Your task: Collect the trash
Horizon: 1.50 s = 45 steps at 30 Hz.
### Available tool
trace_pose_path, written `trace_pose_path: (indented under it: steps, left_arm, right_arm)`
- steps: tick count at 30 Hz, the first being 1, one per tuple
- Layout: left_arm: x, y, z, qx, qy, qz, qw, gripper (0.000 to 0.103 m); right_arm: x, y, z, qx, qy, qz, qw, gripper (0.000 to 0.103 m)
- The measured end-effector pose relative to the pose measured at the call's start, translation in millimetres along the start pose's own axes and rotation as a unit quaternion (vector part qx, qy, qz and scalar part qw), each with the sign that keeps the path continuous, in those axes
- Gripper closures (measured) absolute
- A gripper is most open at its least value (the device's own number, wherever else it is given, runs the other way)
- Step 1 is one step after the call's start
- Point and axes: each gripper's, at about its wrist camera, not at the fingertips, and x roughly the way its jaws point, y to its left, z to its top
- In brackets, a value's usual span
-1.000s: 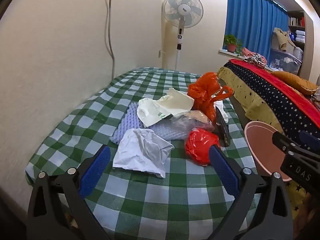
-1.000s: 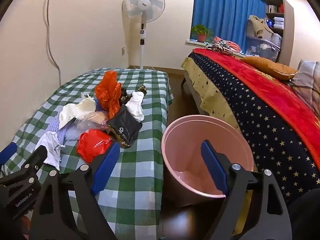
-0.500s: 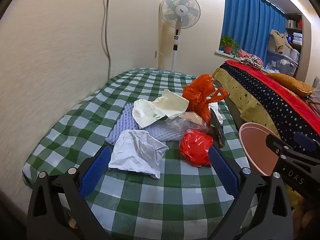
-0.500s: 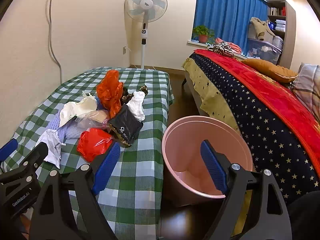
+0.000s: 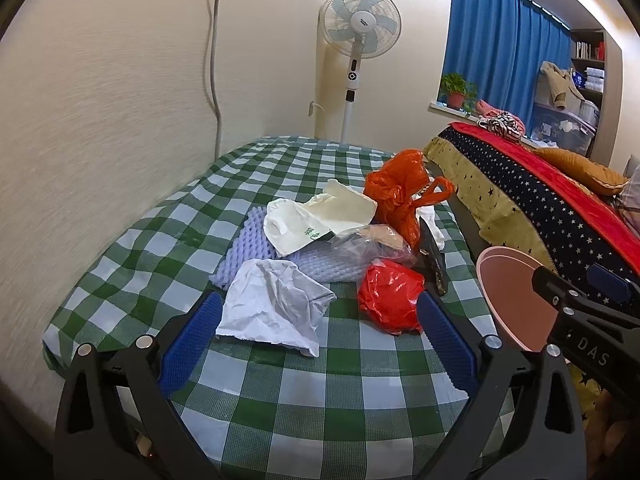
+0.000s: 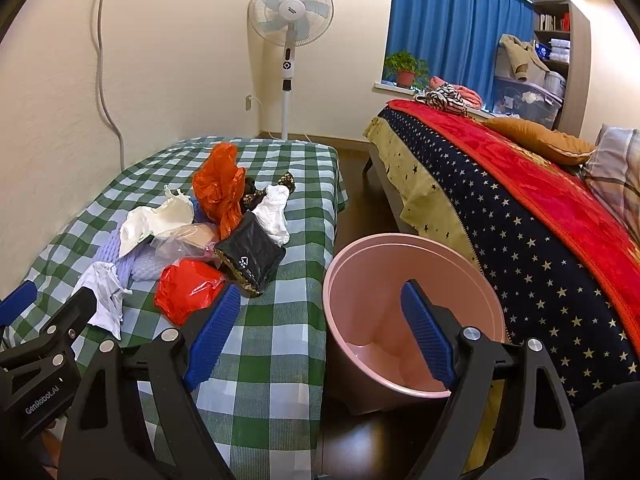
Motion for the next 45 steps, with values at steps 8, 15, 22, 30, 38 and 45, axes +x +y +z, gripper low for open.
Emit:
trace_pose_path:
  steps: [8,15,22,30,38,45]
  left_arm:
    - [-0.4,-0.2,0.1,0.0,0.0,-0.002,1.0,0.009]
    - [-0.6,-0.7,0.1,0.0,0.0,-0.002,1.0,0.009]
    - [-0.6,-0.4,0.3,-0.001,0.0,-0.002,1.0,0.009]
    - [-1.4,-1.8,0.4,0.0,-0.001,-0.003,1.0,0.011]
    - [-3.3,-5.2,0.6,0.001,0.0,-0.009,1.0,0.016]
    - [3.4,-0.6,-2.0,-0.003,0.008,-0.016,0.9998,0.03]
  right_arm:
    - [-0.2,1.3,0.5,-0.001,-0.001,0.0,1.0,0.022]
    - [-0.4,1.2,0.4,-0.001,-0.001,0.0,1.0,0.022]
    - [-1.2,3.7,1.9,-0.003,-0.002,0.002,1.0,0.022]
    - [-1.8,4.3,2.0,-0.002,-0.002,0.004,1.0,0.022]
    - [-2.3,4.8,1.8,-0.001,-0.001,0.013,1.0,0.031]
    - [3.0,4.5,2.6,0.019,0.005,0.044,0.999,0.042]
